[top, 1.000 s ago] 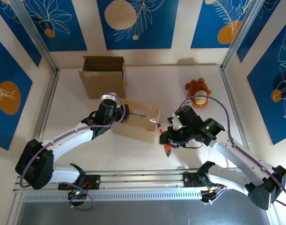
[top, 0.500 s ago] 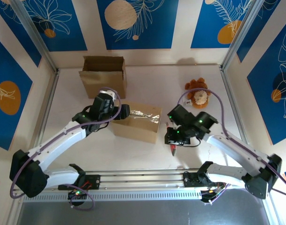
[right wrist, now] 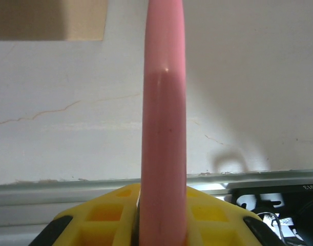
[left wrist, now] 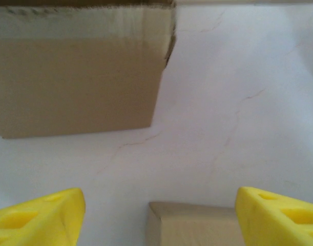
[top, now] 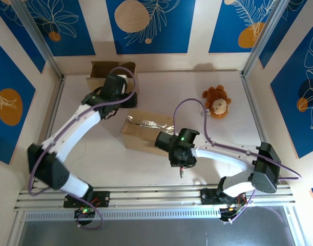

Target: Unpack the express box

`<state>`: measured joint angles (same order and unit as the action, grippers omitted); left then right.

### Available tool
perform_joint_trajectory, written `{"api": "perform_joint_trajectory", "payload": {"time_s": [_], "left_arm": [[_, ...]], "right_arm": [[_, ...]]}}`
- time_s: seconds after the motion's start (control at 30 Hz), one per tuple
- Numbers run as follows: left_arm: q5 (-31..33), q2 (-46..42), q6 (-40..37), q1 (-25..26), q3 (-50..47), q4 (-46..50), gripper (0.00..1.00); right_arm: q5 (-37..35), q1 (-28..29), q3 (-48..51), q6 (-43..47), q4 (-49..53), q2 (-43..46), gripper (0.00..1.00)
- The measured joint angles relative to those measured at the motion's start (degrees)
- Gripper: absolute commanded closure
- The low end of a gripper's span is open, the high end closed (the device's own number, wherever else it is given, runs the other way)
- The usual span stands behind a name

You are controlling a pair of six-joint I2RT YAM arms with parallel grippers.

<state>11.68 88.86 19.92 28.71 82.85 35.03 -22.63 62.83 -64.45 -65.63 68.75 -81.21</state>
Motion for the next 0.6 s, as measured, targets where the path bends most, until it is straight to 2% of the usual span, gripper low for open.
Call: {"api": "perform_joint_trajectory", "payload": {"time_s": [0.1,0.2,0.4,0.6], "left_arm": [[0.0,6.9,-2.1,-0.3,1.3,0.1,0.26],[0.0,10.1,-3.4,-0.3,1.2,1.2,0.26],[0.9,9.2,-4.0,-0.3,-0.3,1.7,0.27],[1.6,3.8,-3.7,-0.8,-4.7,2.9,0.27]], "right_arm": [[-1.3,0.2,-2.1,-1.5,0.1,-2.6,1.00],[-2.3,-0.6,-5.8,-1.6,0.0,-6.2,1.00],[-3.9,-5.9,-12.9,1.9,-0.3,-13.1,1.00],[-5.1,-15.0,-19.0,11.2,-1.0,-17.6,1.00]]}}
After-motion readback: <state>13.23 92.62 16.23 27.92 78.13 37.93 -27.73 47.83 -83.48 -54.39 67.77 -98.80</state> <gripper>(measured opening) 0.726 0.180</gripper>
